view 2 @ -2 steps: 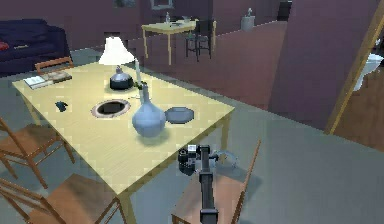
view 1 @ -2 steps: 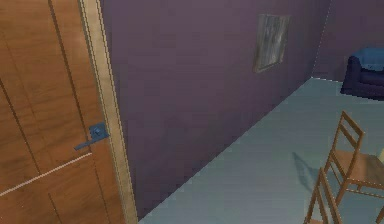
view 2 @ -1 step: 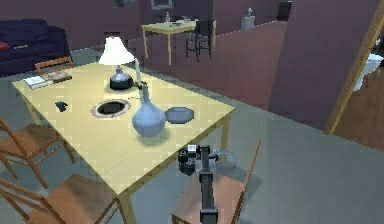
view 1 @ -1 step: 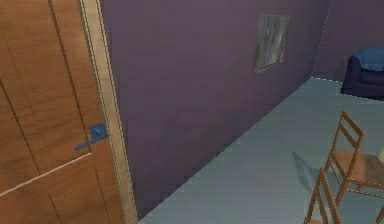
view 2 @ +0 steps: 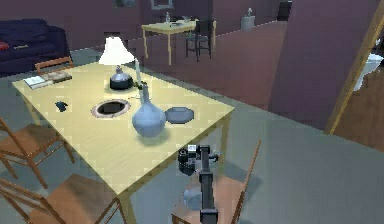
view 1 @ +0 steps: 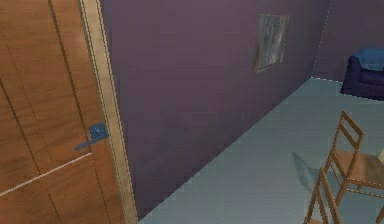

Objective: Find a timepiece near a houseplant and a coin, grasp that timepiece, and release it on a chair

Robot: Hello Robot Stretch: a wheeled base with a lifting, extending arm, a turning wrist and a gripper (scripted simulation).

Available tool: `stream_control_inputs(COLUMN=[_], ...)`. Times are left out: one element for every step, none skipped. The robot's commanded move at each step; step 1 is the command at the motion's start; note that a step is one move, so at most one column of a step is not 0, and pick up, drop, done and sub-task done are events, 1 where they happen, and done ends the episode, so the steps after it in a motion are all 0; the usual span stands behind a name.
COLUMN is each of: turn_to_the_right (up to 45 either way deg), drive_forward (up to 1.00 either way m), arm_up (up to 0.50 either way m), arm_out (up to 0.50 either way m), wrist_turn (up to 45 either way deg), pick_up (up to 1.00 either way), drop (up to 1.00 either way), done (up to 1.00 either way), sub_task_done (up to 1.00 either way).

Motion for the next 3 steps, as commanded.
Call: stream_control_inputs(turn_to_the_right=[0.0, 0.0, 0.0], drive_forward=[0.0, 0.0, 0.0], arm_up=[0.1, 0.0, 0.0], arm_out=[0.0, -0.08, 0.0], wrist_turn=[0.0, 0.0, 0.0], pick_up=[0.0, 0.0, 0.0], drop=[0.0, 0.0, 0.0], done=[0.0, 0.0, 1.0], sub_task_done=[0.0, 0.0, 0.0])
